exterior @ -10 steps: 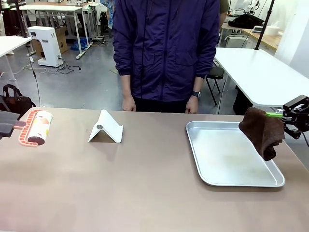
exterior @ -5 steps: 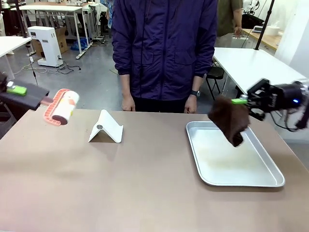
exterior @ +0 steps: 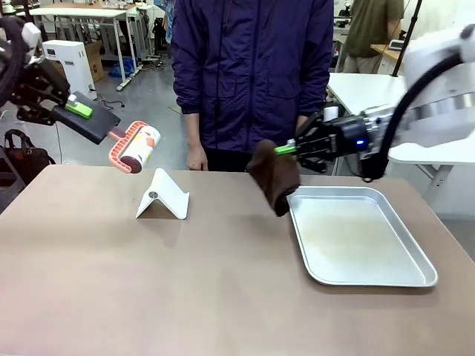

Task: Clean the surface of the table.
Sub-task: Return the Lint Roller and towel to their original positions.

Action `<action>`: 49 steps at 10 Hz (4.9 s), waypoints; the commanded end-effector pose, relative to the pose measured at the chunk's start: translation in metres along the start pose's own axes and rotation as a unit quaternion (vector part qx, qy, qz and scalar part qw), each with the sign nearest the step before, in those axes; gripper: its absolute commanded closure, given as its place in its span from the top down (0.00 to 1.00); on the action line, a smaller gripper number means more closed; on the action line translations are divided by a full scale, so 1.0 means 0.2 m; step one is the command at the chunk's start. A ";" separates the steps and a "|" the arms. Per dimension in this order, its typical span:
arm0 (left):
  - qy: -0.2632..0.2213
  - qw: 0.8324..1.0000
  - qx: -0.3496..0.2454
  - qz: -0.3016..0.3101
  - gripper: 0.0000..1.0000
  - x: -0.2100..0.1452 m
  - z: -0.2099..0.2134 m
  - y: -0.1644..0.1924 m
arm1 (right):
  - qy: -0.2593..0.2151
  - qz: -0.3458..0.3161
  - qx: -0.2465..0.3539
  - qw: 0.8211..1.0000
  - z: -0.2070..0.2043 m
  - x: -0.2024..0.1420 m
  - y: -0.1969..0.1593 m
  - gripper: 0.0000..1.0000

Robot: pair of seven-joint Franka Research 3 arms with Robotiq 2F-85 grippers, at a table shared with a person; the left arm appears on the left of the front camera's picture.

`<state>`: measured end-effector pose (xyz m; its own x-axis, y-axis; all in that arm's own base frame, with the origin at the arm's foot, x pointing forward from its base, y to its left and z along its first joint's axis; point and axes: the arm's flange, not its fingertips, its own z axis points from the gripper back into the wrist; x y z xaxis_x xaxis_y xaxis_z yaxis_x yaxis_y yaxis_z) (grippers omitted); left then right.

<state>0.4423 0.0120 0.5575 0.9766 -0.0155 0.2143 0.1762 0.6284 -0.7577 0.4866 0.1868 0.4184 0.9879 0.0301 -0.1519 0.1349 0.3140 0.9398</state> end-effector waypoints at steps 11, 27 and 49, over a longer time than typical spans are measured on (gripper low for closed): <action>0.036 0.996 0.085 0.007 0.22 0.21 -0.26 -0.11 | 0.015 -0.016 -0.063 0.998 -0.42 0.03 -0.14 0.09; -0.011 0.973 0.200 0.111 0.22 0.42 -0.81 -0.12 | -0.177 -0.145 -0.197 0.953 -0.51 0.18 -0.23 0.09; 0.003 0.961 0.252 0.113 0.22 0.44 -1.04 0.13 | -0.124 -0.114 -0.295 0.940 -0.54 0.22 -0.28 0.09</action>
<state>0.5581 -0.1316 0.4330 0.9869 0.1432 0.0743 -0.0979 0.8979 -0.4292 0.5089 0.2717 0.3237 0.9361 -0.3095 -0.1674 0.3496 0.7645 0.5416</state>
